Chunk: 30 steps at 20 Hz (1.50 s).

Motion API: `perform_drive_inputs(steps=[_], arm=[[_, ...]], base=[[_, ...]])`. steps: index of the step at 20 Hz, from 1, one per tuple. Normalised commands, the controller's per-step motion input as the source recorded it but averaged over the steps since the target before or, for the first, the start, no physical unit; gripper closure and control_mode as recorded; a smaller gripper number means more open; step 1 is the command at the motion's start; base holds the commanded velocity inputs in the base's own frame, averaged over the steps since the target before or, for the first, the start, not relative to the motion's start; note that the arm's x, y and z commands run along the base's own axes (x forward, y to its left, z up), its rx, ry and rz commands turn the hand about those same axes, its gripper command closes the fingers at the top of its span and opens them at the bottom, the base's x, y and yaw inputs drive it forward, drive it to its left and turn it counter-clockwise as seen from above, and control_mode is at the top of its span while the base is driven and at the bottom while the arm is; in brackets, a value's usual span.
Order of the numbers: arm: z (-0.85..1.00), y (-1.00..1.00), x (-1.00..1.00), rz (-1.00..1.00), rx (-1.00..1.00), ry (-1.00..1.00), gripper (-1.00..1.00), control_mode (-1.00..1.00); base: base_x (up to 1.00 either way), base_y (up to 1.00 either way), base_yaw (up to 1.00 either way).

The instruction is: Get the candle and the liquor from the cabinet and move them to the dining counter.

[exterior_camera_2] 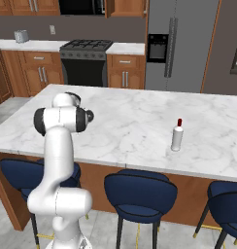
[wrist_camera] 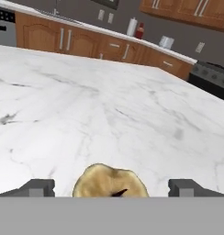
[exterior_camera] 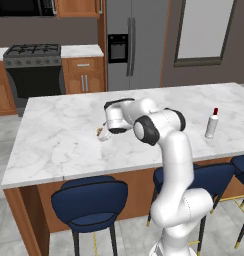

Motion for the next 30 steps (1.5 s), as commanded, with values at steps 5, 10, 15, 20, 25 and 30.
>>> perform_drive_inputs(steps=[5,10,15,20,25,30], arm=[[0.55,-0.11,0.0,-0.01,0.0,0.0,-1.0,-1.0],[0.65,-0.19,-0.02,-0.04,0.0,0.0,-1.0,-1.0],[0.69,-0.38,-0.24,-0.14,0.0,0.0,-1.0,-1.0],[0.6,-0.63,-0.56,-0.31,0.0,0.0,-1.0,-1.0],[0.5,-0.7,-0.81,-0.39,0.01,0.0,-1.0,-1.0],[0.61,-0.43,-0.69,-0.43,0.0,0.0,-1.0,-1.0]], base=[[0.0,0.0,0.0],[0.0,0.0,0.0],[0.0,0.0,0.0],[0.0,0.0,0.0],[0.0,0.0,0.0],[0.0,0.0,0.0]])
